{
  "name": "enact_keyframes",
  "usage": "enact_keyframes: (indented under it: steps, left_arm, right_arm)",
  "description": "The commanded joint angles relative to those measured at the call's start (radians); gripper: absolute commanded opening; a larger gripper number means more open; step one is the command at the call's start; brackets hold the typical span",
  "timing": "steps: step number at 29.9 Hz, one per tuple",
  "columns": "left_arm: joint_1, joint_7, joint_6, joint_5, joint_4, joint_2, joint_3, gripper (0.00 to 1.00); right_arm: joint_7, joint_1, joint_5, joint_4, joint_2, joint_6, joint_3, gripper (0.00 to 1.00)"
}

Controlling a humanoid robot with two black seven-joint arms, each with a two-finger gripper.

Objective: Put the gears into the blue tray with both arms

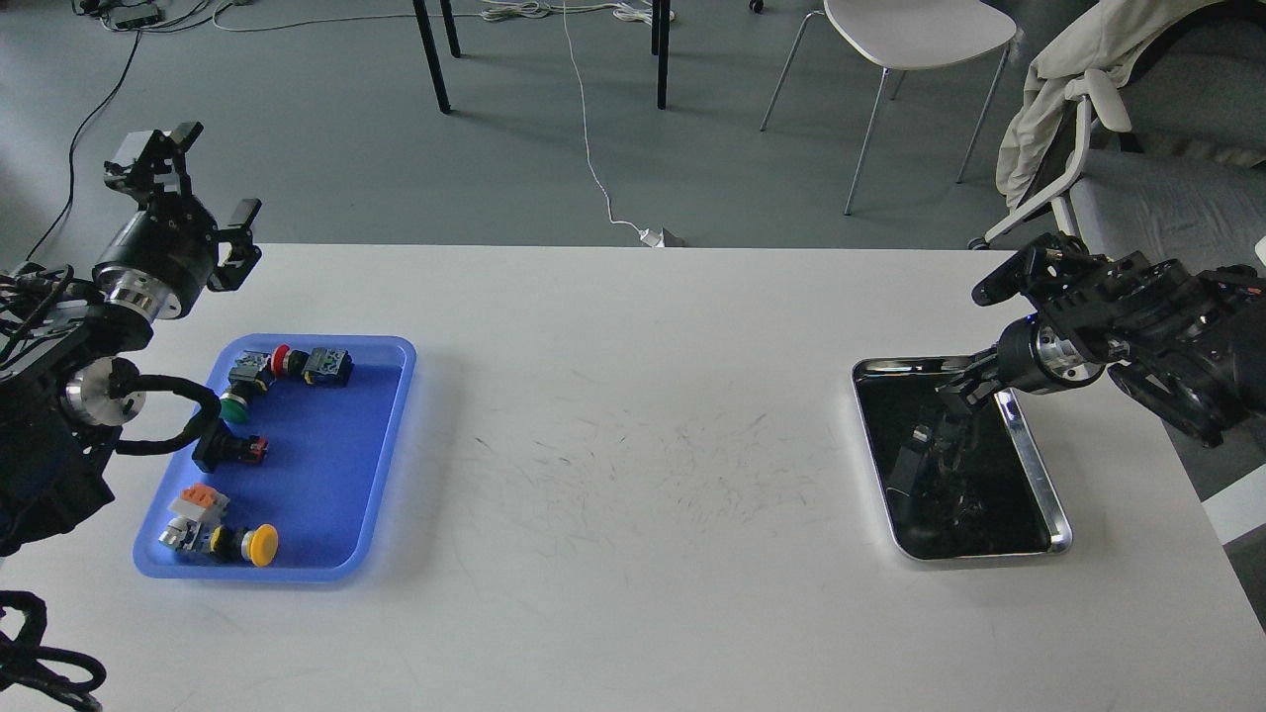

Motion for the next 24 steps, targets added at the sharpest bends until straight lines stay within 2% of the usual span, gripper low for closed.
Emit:
enact_keyframes:
  steps: [1,8,10,17,24]
  left_arm:
    - [0.001,0.000,0.000,-0.002,0.001,0.000,0.000,0.99]
    - [0.001,0.000,0.000,0.000,-0.001,0.000,0.000,0.99]
    - [0.001,0.000,0.000,0.000,0.001,0.002,0.000,0.99]
    - [0.005,0.000,0.000,-0.002,-0.001,0.002,-0.002,0.99]
    - [0.007,0.000,0.000,-0.002,0.001,0.008,-0.002,0.99]
  right_arm:
    - [0.000,-0.007,0.000,-0.001,-0.001,0.000,0.000,0.59]
    - [0.000,-0.007,0.002,0.010,0.000,0.000,-0.002,0.55]
    - [0.000,-0.007,0.002,0.010,-0.001,0.000,-0.003,0.49]
    - [0.000,-0.010,0.002,0.016,0.000,0.000,-0.012,0.40]
    - [0.000,-0.011,0.000,0.016,-0.001,0.000,-0.029,0.24]
